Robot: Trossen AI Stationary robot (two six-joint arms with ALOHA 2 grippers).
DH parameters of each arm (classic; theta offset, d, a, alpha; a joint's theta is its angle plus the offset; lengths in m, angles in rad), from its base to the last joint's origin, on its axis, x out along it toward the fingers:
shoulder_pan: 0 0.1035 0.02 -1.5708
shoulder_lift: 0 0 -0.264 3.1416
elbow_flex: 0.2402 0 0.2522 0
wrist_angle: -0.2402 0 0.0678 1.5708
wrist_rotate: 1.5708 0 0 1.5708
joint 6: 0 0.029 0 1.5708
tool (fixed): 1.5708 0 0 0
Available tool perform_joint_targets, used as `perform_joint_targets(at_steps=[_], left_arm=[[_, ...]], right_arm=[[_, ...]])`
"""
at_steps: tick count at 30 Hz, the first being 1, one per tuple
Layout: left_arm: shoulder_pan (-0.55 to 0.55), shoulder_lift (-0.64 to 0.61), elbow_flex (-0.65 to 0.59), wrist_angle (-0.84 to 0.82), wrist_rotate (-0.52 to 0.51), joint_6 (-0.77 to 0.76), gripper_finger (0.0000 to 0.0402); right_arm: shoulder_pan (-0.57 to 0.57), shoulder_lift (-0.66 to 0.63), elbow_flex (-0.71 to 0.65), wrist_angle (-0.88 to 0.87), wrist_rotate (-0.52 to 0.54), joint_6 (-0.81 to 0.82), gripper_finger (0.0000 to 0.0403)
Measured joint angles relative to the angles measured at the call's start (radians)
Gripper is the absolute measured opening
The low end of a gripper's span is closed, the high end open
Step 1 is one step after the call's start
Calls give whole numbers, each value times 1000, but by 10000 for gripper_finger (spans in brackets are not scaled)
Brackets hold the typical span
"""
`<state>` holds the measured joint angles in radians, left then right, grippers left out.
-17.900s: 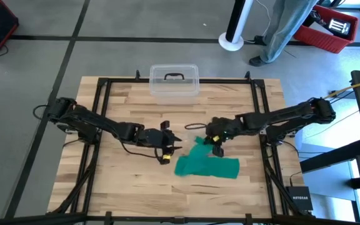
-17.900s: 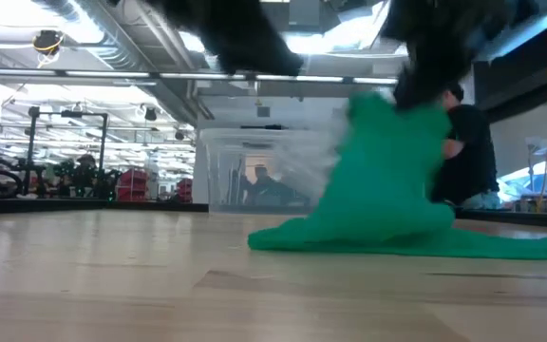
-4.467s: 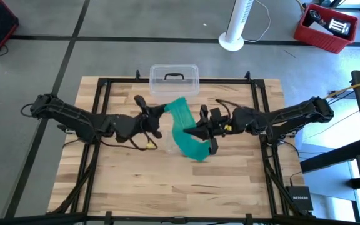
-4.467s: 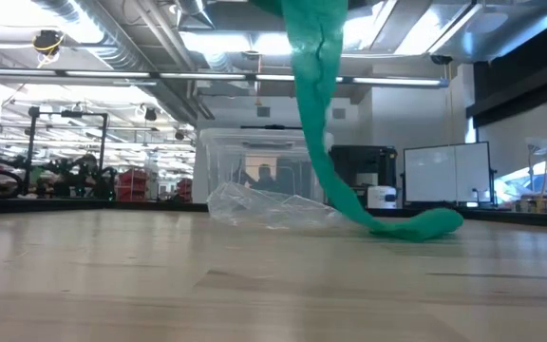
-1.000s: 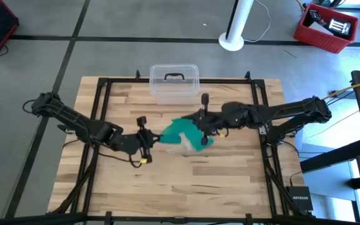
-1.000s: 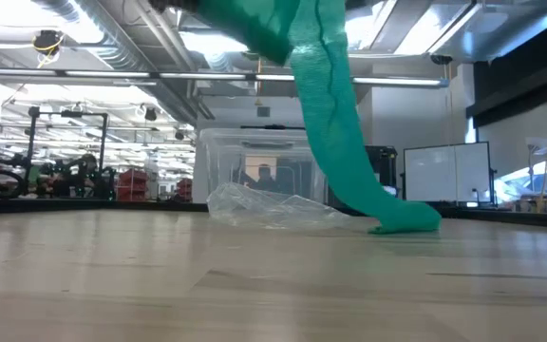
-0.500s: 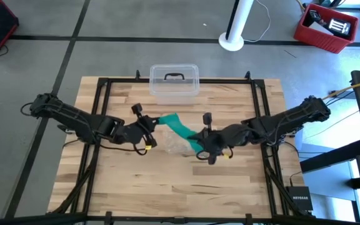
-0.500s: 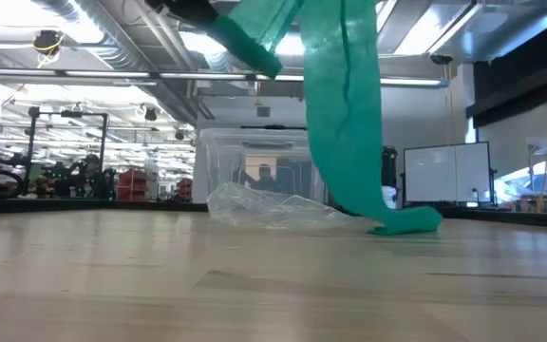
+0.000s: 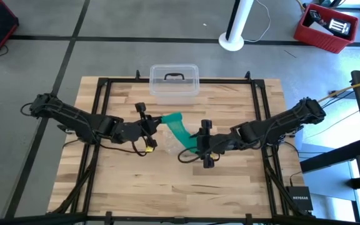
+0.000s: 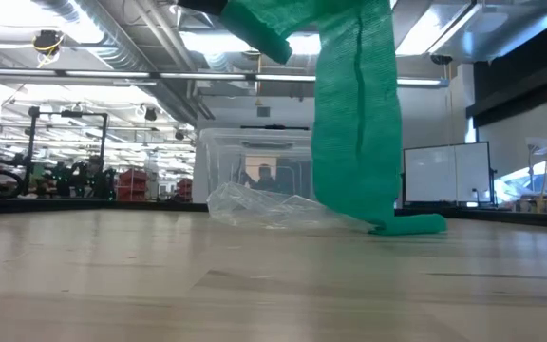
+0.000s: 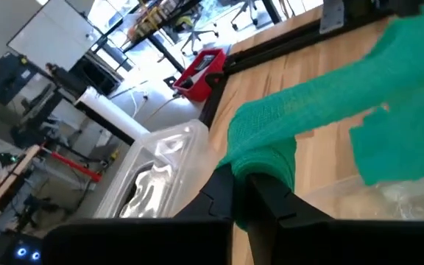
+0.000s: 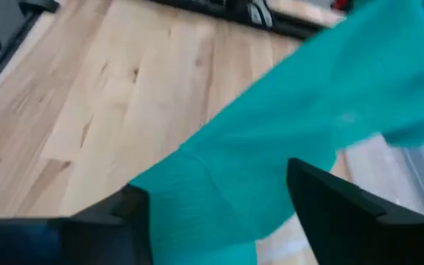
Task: Roll bandage
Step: Roll the green bandage
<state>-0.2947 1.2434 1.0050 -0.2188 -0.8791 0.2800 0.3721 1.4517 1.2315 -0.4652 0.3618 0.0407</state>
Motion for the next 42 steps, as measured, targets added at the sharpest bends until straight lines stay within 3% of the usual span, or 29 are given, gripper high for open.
perform_joint_targets(at_steps=[5, 10, 13, 18, 24, 27, 32, 37, 42], left_arm=[[14, 0, 0, 19, 0, 56, 4], [15, 0, 0, 10, -5, 64, 2], [9, -1, 0, 12, -4, 63, 4], [6, -1, 0, 20, 0, 68, 6], [-7, -1, 0, -11, 2, 81, 3], [-7, -1, 0, -6, 5, 91, 6], [-9, -1, 0, -7, 5, 92, 4], [-31, 0, 0, -5, 44, 94, 6], [-55, 0, 0, -5, 49, 95, 5]], right_arm=[[-15, 13, 19, 81, -38, 135, 294], [-32, 9, 39, -103, -88, 197, 296], [-42, -7, 71, -156, -68, 214, 296], [-55, -7, 80, -82, -37, 148, 296], [-63, -44, 143, -362, 139, 78, 296], [-94, -66, 124, -326, 223, 10, 296], [-190, -68, 10, -133, -7, -49, 296], [-275, -68, -159, 53, -32, -129, 296], [-330, -56, -346, 418, -342, -136, 296]])
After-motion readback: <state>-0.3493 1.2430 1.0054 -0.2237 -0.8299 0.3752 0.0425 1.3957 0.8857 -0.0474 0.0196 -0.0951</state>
